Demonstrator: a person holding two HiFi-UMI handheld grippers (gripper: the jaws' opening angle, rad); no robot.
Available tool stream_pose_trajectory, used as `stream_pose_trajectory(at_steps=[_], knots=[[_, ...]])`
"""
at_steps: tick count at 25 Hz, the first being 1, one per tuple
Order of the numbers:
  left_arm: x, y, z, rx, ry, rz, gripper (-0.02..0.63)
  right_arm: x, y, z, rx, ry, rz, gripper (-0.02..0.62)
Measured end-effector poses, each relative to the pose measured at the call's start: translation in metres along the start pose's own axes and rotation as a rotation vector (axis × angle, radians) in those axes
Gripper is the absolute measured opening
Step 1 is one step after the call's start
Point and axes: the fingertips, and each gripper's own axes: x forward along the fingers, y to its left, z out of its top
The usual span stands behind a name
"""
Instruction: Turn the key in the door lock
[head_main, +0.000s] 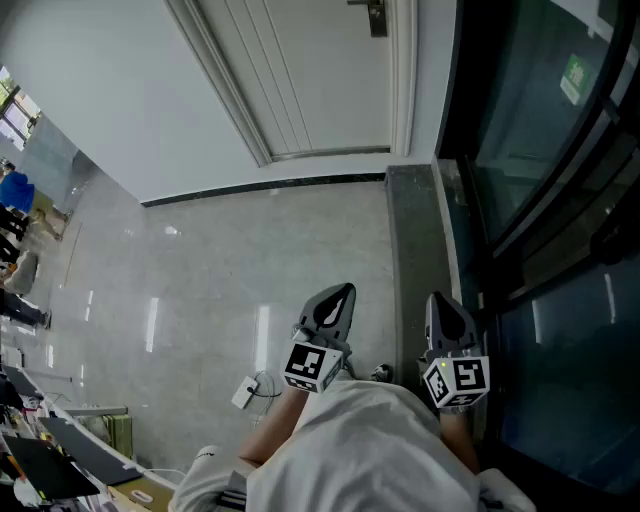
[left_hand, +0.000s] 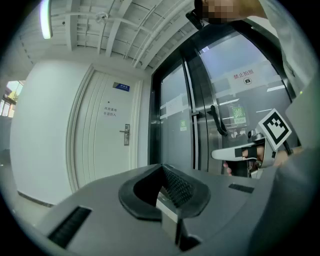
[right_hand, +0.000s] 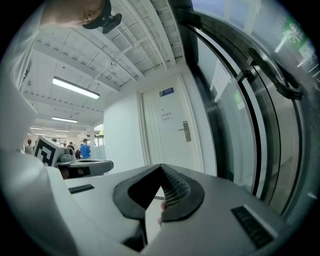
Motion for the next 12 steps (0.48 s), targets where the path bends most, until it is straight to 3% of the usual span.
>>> stream_pose_trajectory(at_steps=[5, 9, 12], knots=[[-0.014, 0.015, -0.009, -0.051, 0.020, 0.051, 0.009, 0.010, 0.018, -0.010, -0.037, 0.042, 0.042, 0.002], [-0.021, 0.027, -0.018, -0.065, 0.031, 0.073, 0.009, 0.026, 0.028, -0.015, 0.001, 0.056, 0.077, 0.002], [-0.027, 0.046, -0.024, -0.097, 0.041, 0.104, 0.009, 0.039, 0.042, -0.020, -0.053, 0.082, 0.093, 0.001]])
